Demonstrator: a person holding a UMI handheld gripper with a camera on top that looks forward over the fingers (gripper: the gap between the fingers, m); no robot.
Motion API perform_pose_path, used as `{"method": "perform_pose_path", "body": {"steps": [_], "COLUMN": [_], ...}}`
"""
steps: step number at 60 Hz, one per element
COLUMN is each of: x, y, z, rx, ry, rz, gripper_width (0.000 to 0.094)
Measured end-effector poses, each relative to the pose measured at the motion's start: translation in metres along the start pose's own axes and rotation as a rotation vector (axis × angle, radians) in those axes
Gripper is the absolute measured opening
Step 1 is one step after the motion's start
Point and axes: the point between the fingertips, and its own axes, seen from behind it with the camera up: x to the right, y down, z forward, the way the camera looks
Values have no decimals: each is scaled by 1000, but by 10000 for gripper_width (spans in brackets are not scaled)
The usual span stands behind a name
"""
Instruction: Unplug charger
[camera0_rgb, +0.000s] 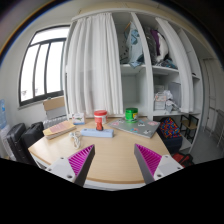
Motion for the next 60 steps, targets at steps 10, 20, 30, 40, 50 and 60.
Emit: {"method": "perform_pose_path", "body": {"steps": [10, 20, 30, 40, 50, 60], "x": [-18, -51, -80, -67, -72, -73], "y": [-3, -11, -1, -1, 8, 4], "z": [50, 146, 232, 289, 296, 297], "rx": [-27, -57, -132, -125, -160, -143], "ry": [-5, -12, -47, 51, 10, 3], "rz": [-31, -63, -32, -95, -69, -115], "gripper_width": [824, 818, 789, 673, 259, 155]}}
